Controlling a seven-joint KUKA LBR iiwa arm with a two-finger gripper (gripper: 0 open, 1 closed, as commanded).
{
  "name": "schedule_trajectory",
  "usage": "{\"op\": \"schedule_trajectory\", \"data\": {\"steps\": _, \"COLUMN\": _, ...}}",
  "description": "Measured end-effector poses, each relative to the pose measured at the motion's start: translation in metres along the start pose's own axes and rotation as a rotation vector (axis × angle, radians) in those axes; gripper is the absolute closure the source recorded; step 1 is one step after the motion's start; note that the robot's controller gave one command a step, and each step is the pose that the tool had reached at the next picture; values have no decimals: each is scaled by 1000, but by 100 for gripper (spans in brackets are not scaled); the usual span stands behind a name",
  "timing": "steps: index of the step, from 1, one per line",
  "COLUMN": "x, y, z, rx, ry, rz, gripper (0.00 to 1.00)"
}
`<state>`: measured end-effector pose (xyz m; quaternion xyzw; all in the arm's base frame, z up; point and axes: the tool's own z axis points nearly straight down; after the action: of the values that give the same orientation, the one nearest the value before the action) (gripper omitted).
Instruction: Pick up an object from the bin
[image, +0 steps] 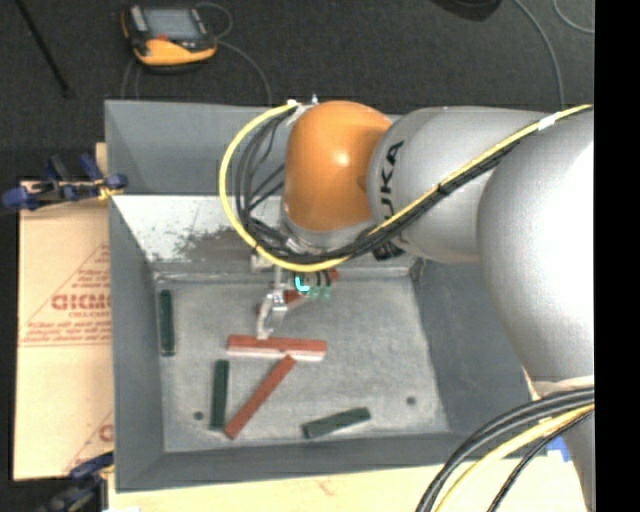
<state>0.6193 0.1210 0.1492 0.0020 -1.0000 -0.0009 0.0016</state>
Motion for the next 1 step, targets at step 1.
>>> {"op": "schedule_trajectory", "data": {"steps": 1, "x": -2, "y": 0, "z": -4, "rx": -1, "ry": -7, "rz": 2, "gripper": 0}}
